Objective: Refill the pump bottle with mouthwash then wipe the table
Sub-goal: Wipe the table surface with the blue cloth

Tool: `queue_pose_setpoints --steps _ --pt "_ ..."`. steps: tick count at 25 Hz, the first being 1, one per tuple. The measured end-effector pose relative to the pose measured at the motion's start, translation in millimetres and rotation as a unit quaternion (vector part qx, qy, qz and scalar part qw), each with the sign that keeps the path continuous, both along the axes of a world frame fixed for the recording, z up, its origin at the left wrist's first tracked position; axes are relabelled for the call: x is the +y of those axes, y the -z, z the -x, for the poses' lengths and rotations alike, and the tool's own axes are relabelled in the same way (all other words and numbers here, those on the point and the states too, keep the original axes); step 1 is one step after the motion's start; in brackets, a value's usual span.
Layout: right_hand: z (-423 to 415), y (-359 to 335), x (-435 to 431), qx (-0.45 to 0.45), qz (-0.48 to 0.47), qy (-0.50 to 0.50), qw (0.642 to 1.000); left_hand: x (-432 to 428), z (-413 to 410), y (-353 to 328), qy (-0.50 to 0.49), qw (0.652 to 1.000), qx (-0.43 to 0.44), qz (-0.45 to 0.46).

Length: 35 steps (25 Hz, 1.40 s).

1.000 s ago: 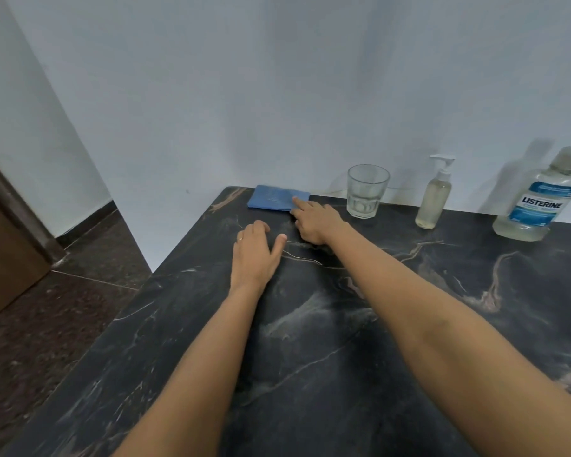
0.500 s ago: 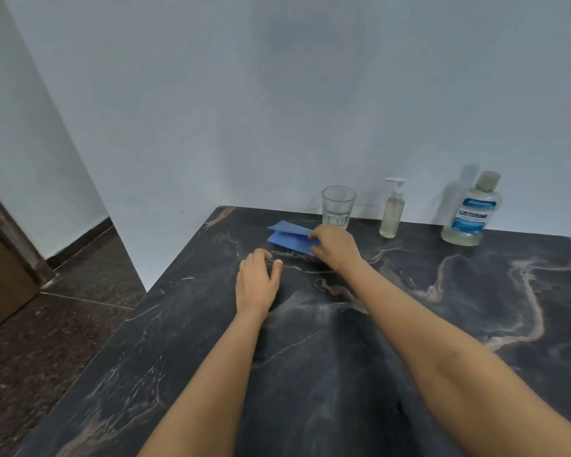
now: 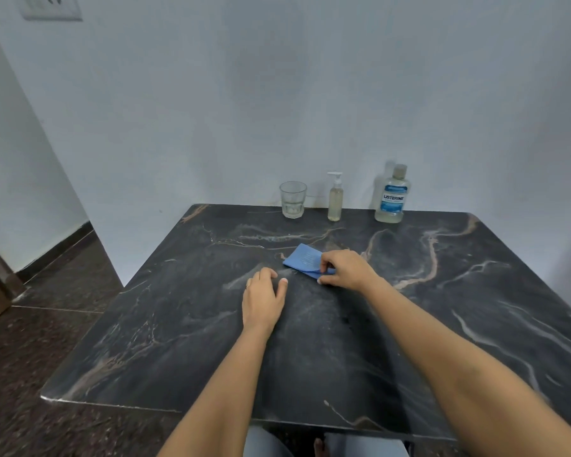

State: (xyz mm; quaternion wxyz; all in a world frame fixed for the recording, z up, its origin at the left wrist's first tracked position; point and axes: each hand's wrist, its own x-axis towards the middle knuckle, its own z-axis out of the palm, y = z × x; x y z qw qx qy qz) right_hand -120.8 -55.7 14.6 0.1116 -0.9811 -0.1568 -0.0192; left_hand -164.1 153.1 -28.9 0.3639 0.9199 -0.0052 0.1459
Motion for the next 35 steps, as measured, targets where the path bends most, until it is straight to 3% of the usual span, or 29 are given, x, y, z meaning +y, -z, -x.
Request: queue_pose_setpoints --steps 3,8,11,15,17,19,22,24,26,28,30,32,35 --pt "12 3 1 -0.002 0.001 0.023 1.0 -11 18 2 0.011 1.0 0.001 -0.007" --pt "21 12 18 -0.056 0.089 0.008 0.994 -15 30 -1 0.017 1.0 -0.006 -0.004" --pt "34 3 7 -0.086 0.012 0.084 0.993 -13 37 -5 0.019 1.0 -0.016 -0.004" --pt "76 -26 -41 -0.167 -0.118 0.227 0.952 -24 58 -9 0.052 0.998 -0.031 0.004" --pt "109 -38 -70 -0.222 -0.117 0.265 0.931 -38 70 -10 0.083 0.996 -0.042 0.013" --pt "151 -40 -90 -0.249 -0.058 0.285 0.924 -59 84 -8 0.127 0.99 -0.053 0.012" --pt "209 -18 -103 -0.156 -0.01 0.306 0.939 -92 108 -4 0.175 0.982 -0.067 0.015" --pt "238 2 -108 -0.029 -0.072 0.273 0.959 -110 126 0 0.198 0.976 -0.086 0.006" --pt "254 11 -113 0.039 -0.141 0.19 0.971 -119 142 6 0.217 0.969 -0.113 -0.029" --pt "255 19 -120 0.024 -0.141 0.125 0.982 -120 155 12 0.234 0.961 -0.128 -0.075" --pt "244 28 -123 0.012 -0.037 0.119 0.992 -118 161 17 0.24 0.957 -0.131 -0.098" --pt "233 34 -114 0.035 0.042 0.14 0.989 -116 164 18 0.232 0.961 -0.124 -0.089" --pt "225 39 -80 0.046 0.052 0.113 0.991 -116 166 15 0.21 0.968 -0.12 -0.064"
